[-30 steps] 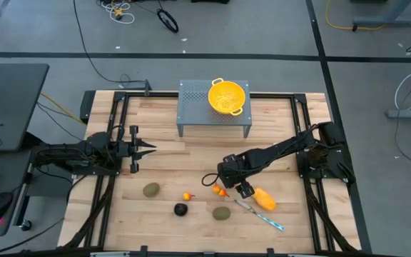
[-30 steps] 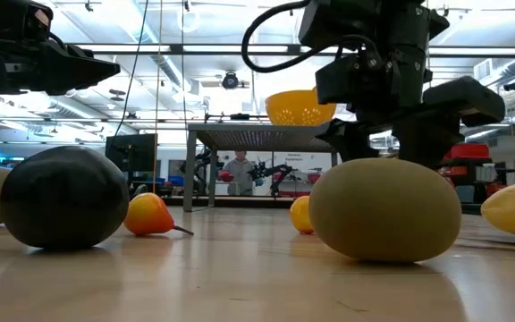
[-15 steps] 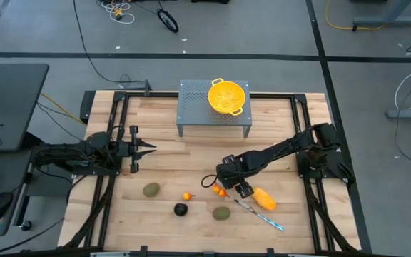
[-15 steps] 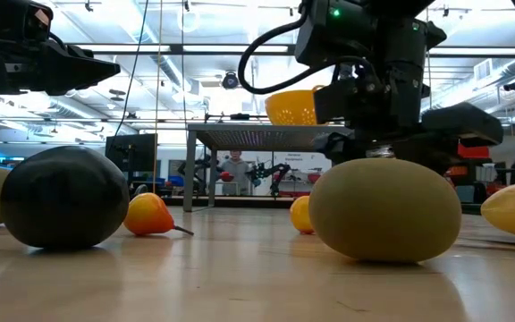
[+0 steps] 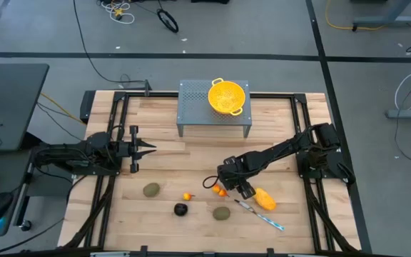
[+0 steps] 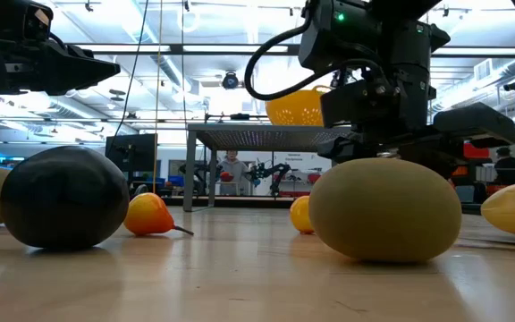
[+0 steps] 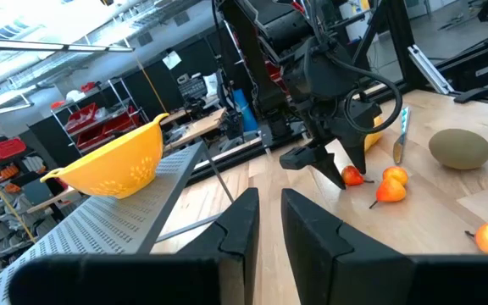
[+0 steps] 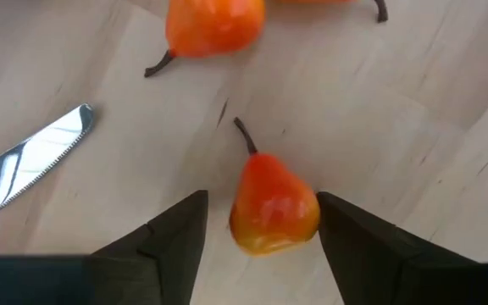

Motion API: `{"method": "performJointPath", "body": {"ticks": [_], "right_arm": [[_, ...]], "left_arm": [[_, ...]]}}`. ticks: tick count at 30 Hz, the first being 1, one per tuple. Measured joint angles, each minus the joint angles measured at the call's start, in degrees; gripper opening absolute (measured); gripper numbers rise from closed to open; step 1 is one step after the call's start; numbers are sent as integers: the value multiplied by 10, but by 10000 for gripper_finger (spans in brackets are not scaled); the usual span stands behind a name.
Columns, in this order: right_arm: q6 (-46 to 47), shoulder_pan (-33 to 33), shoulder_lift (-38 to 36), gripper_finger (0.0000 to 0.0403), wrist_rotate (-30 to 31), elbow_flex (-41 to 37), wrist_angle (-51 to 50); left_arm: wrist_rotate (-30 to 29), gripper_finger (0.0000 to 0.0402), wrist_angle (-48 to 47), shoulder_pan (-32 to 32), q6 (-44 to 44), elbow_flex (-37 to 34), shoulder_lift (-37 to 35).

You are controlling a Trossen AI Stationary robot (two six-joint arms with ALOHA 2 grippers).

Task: Pick & Place Fruit
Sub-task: Put the peach into the yellow strainer bowl on the shelf

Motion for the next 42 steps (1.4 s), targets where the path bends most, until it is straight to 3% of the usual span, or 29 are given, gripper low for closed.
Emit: {"method": "performJointPath", "body": {"ticks": [18,42], "right_arm": [[0,8,0,174,3,0,11],[0,8,0,143,3,0,10]], "left_arm": [[0,64,0,0,0,0,0],[0,64,0,0,0,0,0]]}}
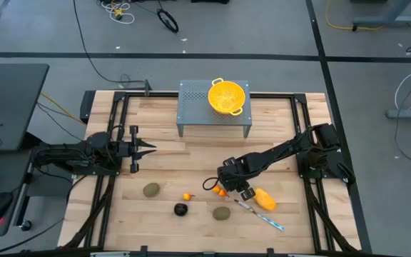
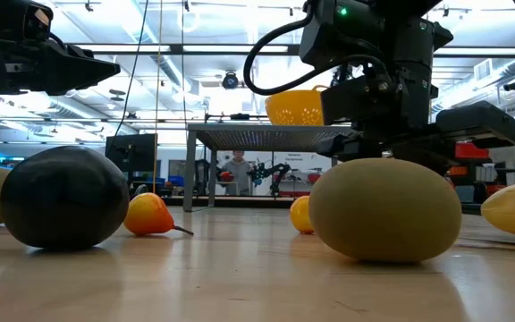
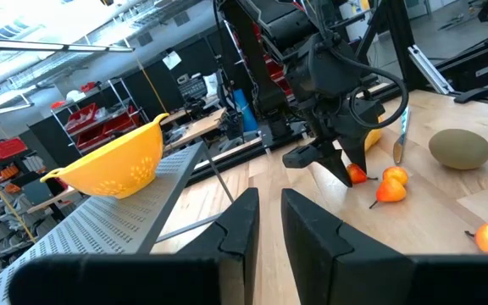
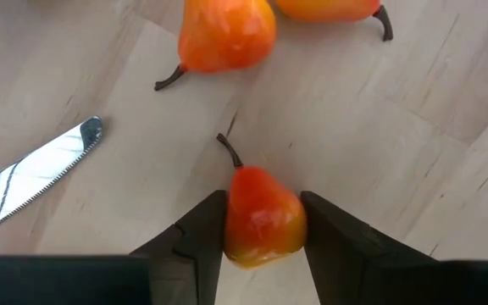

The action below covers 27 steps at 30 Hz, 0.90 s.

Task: Pick & Place Fruit
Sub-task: Put the peach into the yellow strainer bowl on the shelf

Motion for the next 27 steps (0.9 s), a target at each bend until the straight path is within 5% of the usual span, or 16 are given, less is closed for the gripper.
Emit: {"method": "performJointPath", "body": {"ticks": [14,27], "right_arm": [[0,0,-6,145,0,0,-4],[5,-8,-102,145,42,10,-9]], "left_arm": [[0,64,0,0,0,0,0],[0,64,0,0,0,0,0]]}}
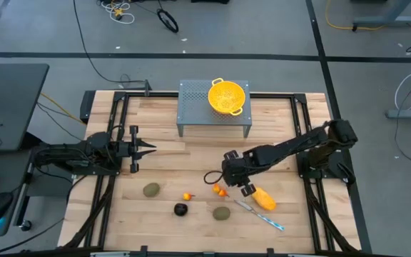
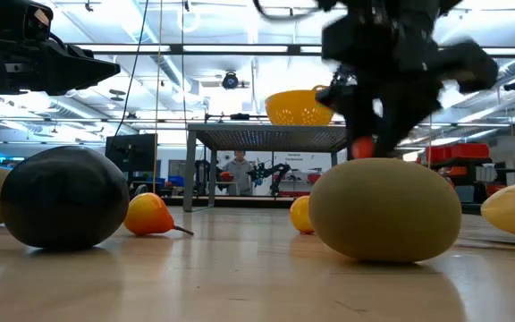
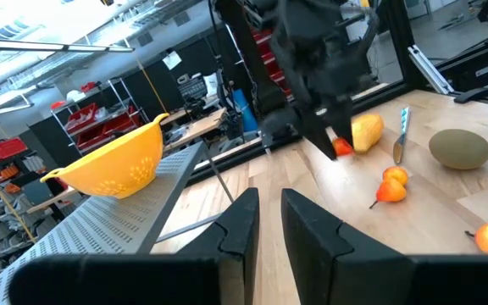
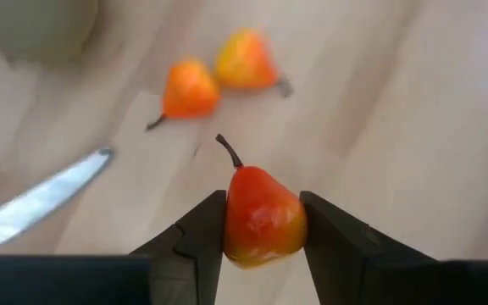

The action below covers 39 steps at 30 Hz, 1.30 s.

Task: Pick & Place Fruit
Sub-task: Put the peach into the yellow strainer bowl on the shelf

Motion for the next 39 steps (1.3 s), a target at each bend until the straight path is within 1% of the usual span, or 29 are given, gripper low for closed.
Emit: {"method": "performJointPath", "body": {"ticks": [11,16,20,26,29,35,39], "right_arm": [[1,-70,-85,145,5,59,2],[-22,-107,-120,145,50,93,14],[-29,-152,-139,145,53,123,22],[-29,-236,-144,145,52,174,24],[-28,-282,-144,145,32,186,42],[21,-365,-144,145,-45,184,49],[37,-399,-143,145,-58,177,36]], "left_arm": [[0,64,0,0,0,0,0],[0,64,0,0,0,0,0],[0,64,0,0,0,0,0],[0,64,0,0,0,0,0],[0,64,0,0,0,0,0],[0,64,0,0,0,0,0],[0,64,0,0,0,0,0]]}}
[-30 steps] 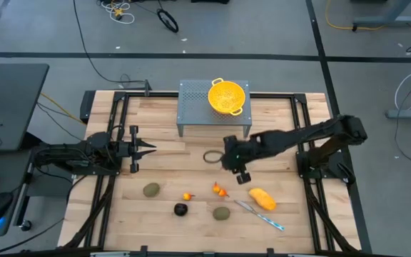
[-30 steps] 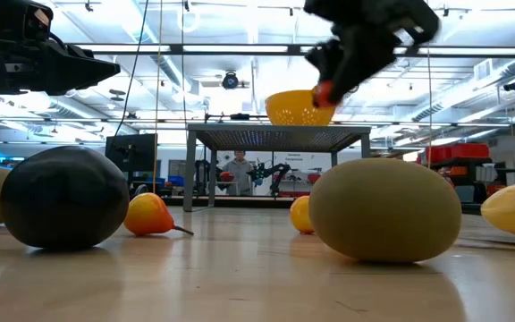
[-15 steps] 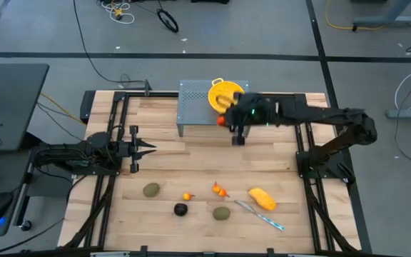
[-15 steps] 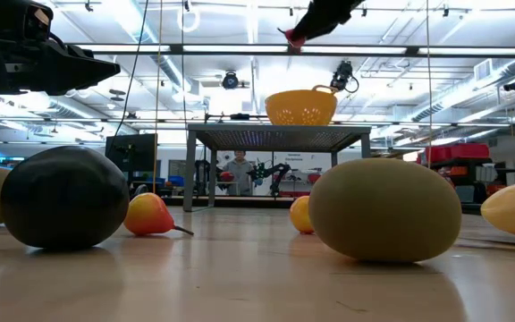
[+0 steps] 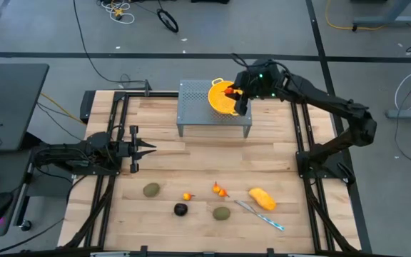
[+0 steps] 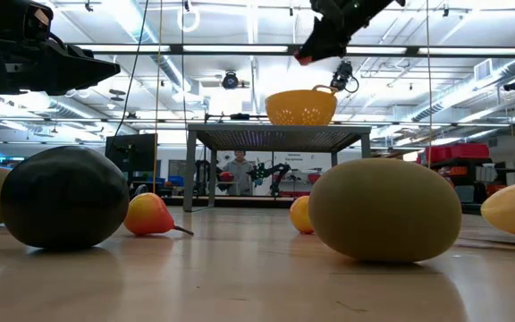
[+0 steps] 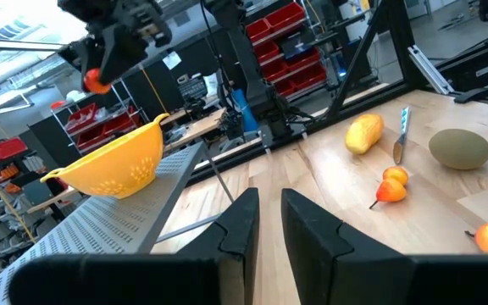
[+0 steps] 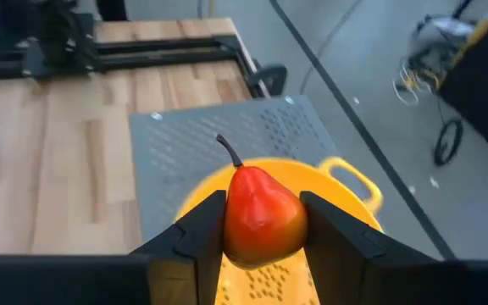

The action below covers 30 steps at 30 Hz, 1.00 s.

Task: Pick & Place Fruit
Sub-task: Put the peach into the yellow strainer bowl on the shelf

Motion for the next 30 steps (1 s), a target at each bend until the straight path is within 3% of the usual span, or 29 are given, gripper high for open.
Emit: {"method": "performJointPath", "body": {"ticks": [13,30], "right_arm": [[-2,-27,17,147,-16,-44,-47],[-1,-27,16,201,-15,-49,-45]], "left_arm": [[0,64,0,0,0,0,0],[0,64,0,0,0,0,0]]}}
